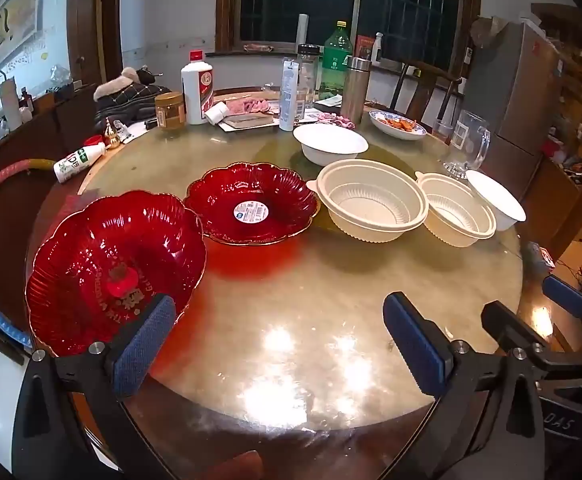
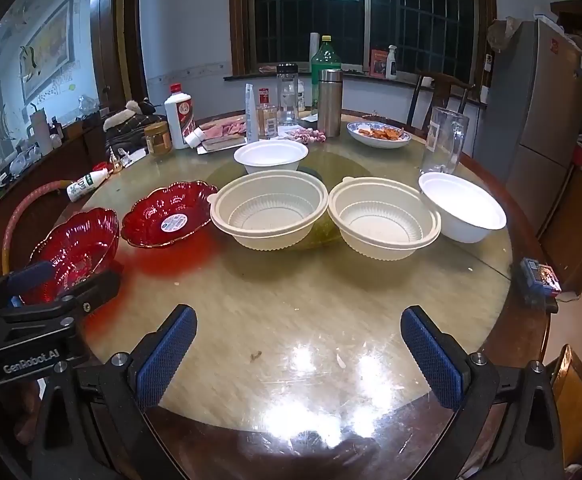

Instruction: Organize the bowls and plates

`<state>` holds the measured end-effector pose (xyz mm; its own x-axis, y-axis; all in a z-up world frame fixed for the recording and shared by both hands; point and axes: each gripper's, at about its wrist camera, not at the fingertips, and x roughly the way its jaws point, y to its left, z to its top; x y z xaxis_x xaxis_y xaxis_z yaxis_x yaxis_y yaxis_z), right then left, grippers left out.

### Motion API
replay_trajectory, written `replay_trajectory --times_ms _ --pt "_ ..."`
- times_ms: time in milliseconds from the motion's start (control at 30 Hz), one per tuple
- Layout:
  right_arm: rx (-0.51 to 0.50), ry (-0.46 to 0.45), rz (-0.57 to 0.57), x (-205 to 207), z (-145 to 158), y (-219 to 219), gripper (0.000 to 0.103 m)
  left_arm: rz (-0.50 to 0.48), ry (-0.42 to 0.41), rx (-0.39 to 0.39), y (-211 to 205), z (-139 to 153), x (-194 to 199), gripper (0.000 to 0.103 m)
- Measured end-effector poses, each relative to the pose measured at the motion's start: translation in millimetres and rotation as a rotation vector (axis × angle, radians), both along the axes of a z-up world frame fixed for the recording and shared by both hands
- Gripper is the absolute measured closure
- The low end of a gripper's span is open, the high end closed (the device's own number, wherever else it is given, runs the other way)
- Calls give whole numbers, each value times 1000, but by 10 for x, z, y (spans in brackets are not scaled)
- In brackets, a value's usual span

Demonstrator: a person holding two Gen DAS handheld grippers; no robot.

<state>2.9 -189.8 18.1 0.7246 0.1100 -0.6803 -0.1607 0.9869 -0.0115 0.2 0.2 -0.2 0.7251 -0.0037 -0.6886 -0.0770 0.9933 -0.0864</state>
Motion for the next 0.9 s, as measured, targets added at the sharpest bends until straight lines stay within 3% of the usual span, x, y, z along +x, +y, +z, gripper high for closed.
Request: replay_trajectory --times_ms 133,233,900 --pt "-10 11 4 21 -17 61 0 -4 36 -39 88 -33 83 0" --pt "-6 -4 5 18 -15 45 0 -4 2 4 15 -30 4 0" --pt "1 6 -1 45 -32 60 0 -13 28 -4 -4 -85 36 0"
